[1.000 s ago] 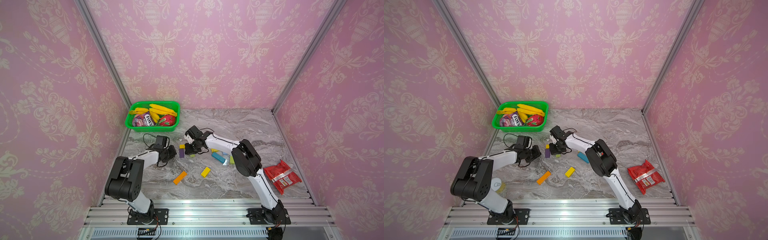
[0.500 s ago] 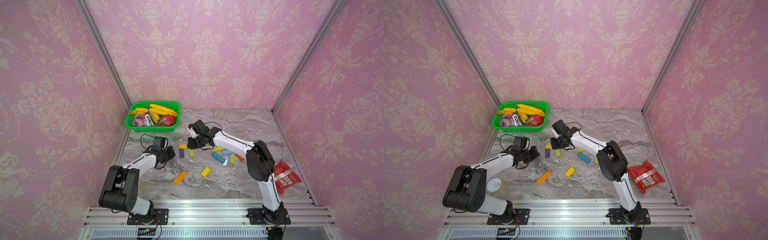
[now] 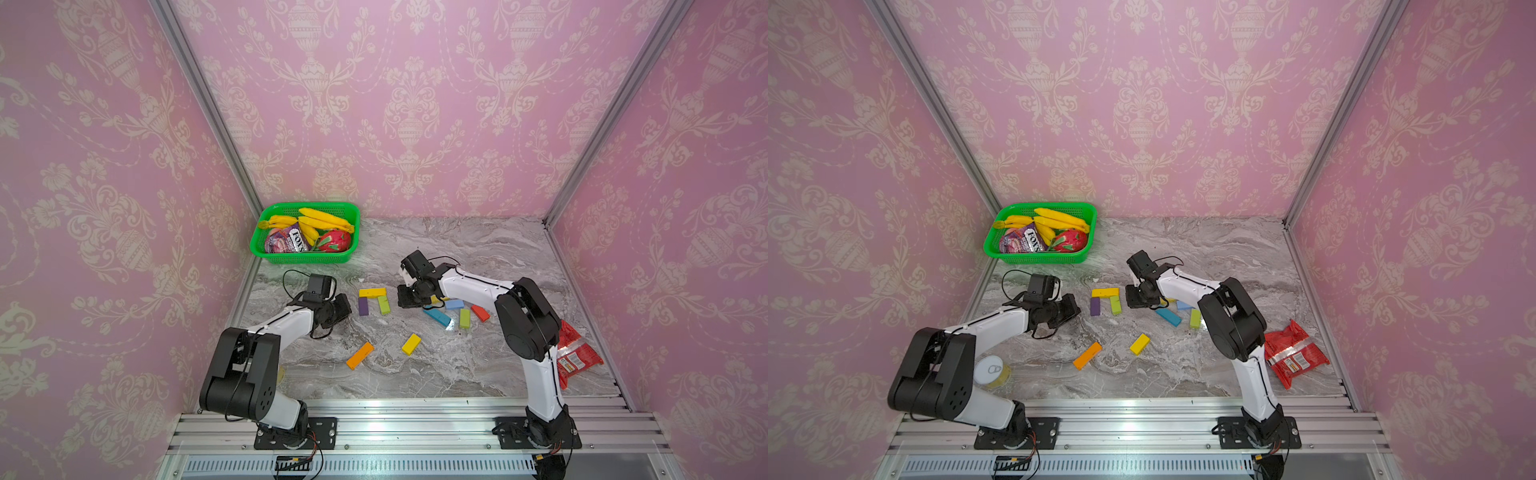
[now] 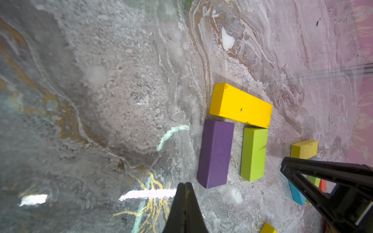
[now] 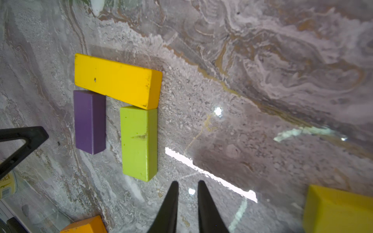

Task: Assemble the letter p with building blocks
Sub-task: Adjust the building block at the center of the board.

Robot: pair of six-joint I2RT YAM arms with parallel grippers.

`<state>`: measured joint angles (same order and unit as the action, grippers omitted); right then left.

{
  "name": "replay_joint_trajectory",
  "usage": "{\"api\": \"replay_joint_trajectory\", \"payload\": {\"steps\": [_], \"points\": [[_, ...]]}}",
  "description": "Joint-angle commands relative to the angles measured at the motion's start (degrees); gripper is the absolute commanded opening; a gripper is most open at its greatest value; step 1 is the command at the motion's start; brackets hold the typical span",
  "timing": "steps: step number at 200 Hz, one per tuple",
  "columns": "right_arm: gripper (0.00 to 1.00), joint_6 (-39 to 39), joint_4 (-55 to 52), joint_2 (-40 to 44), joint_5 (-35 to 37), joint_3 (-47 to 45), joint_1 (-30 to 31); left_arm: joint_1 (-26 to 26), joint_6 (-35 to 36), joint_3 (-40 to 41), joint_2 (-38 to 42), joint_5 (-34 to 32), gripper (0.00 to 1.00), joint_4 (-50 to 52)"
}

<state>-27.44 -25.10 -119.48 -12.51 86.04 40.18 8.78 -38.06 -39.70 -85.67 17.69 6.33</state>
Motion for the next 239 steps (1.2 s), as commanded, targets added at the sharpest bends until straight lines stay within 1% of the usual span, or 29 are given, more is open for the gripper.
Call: {"api": "replay_joint_trajectory", "payload": {"steps": [1, 99, 239], "points": [[0.21, -1.3, 2.2, -0.9, -0.5, -1.2, 0.2, -0.2, 2.0, 0.1, 0.0, 0.9, 0.0, 0.7], [0.21, -2.3, 4.6, -3.4, -3.3, -0.7, 0.5, -0.2, 2.2, 0.0, 0.2, 0.7, 0.0, 0.9], [0.21, -3.5, 4.1, -4.8, -3.2, -0.2, 2.0, -0.2, 2.8, 0.1, -0.5, 0.7, 0.0, 0.8]]}}
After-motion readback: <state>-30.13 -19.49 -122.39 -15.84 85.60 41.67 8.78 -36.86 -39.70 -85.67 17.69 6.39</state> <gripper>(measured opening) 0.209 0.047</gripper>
